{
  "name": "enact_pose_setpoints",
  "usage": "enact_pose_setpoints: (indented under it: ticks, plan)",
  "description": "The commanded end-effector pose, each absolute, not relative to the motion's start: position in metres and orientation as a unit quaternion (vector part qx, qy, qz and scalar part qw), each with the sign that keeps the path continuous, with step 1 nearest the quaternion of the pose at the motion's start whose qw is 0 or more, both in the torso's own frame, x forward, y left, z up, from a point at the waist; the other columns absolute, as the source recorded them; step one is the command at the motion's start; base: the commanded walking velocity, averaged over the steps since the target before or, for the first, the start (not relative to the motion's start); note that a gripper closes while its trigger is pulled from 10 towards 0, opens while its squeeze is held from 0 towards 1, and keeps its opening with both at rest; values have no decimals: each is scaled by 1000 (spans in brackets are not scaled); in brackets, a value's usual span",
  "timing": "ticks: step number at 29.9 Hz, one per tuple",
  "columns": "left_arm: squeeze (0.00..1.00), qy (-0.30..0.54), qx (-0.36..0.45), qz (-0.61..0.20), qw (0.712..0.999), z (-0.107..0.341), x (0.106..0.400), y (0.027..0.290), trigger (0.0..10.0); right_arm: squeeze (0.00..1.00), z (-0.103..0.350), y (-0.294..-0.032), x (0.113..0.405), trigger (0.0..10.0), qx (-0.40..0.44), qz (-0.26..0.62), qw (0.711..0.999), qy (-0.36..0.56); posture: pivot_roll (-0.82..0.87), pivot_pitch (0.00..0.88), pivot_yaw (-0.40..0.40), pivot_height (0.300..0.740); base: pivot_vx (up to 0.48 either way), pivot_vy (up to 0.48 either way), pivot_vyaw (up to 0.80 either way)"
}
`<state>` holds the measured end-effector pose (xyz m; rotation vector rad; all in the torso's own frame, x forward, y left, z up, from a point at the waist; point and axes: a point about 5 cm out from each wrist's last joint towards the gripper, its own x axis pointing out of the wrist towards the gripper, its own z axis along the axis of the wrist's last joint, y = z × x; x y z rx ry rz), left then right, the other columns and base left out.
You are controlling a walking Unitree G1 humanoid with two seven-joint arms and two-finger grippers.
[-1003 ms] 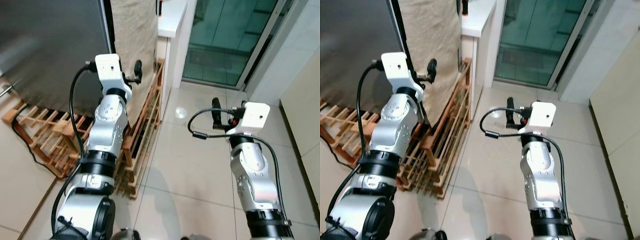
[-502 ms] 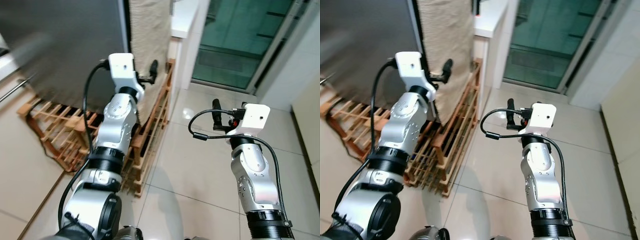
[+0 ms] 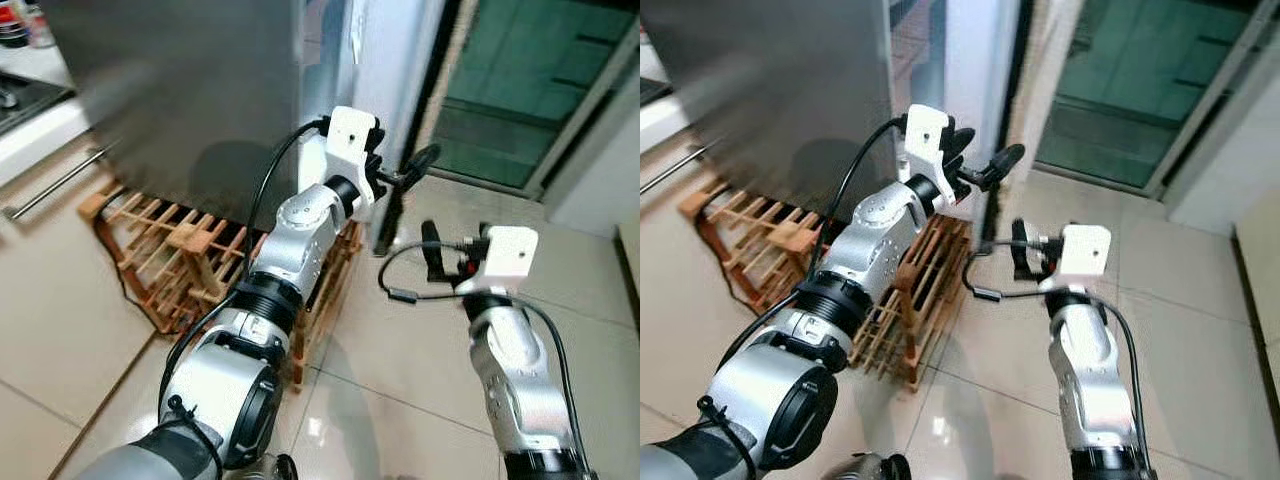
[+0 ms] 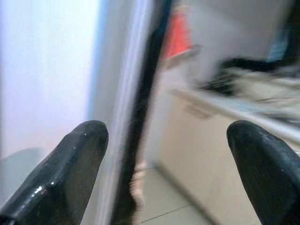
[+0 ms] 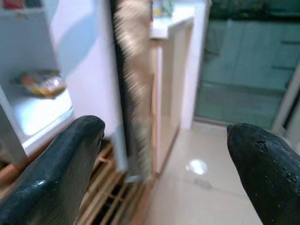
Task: Restocking fridge
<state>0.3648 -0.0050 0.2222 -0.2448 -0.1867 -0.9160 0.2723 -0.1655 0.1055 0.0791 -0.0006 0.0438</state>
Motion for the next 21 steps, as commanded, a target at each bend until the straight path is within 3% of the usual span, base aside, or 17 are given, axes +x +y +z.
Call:
enact_pose_setpoints:
  ticks: [1,3,5,8,12,14,15,17,18,19,20,21]
  plan:
    - [0,-137,-201,-579,778,271,306,-102,10000,1000,116,-162,272,10000,37,34,999,-16,-222,4,13,740,0,0,0]
    - [0,-141,-202,-581,775,272,306,-97,10000,1000,117,-161,271,10000,37,35,999,-17,-222,4,13,740,0,0,0]
    - [0,-143,-211,-568,783,267,313,-75,10000,1000,120,-160,272,10000,41,33,998,-20,-221,2,18,740,0,0,0]
    - [0,-137,-197,-499,833,246,331,-30,10000,1000,122,-163,276,10000,48,25,998,-22,-203,2,19,740,0,0,0]
    - [0,-125,-186,-409,884,222,340,39,10000,1000,122,-168,282,10000,57,17,998,-19,-166,2,10,740,0,0,0]
    - [0,-131,-172,-344,914,214,339,85,10000,1000,123,-168,289,10000,57,20,998,-19,-124,5,1,740,0,0,0]
    - [0,-138,-159,-265,941,210,338,127,10000,1000,125,-168,296,10000,60,22,998,-21,-91,5,-8,740,0,0,0]
    - [0,-141,-154,-233,950,209,337,142,10000,1000,126,-168,299,10000,64,23,997,-21,-68,4,-14,740,0,0,0]
    - [0,-143,-144,-163,966,206,334,172,10000,1000,128,-166,304,10000,66,28,997,-22,-50,2,-20,740,0,0,794]
    - [0,-143,-144,-163,966,206,334,172,10000,1000,128,-166,304,10000,66,28,997,-22,-50,2,-20,740,0,0,794]
    - [0,-144,-117,-47,981,196,320,217,10000,1000,130,-160,312,10000,68,41,997,-22,-15,0,-33,740,0,0,775]
    - [0,-144,-117,-47,981,196,320,217,10000,1000,130,-160,312,10000,68,41,997,-22,-15,0,-33,740,0,0,775]
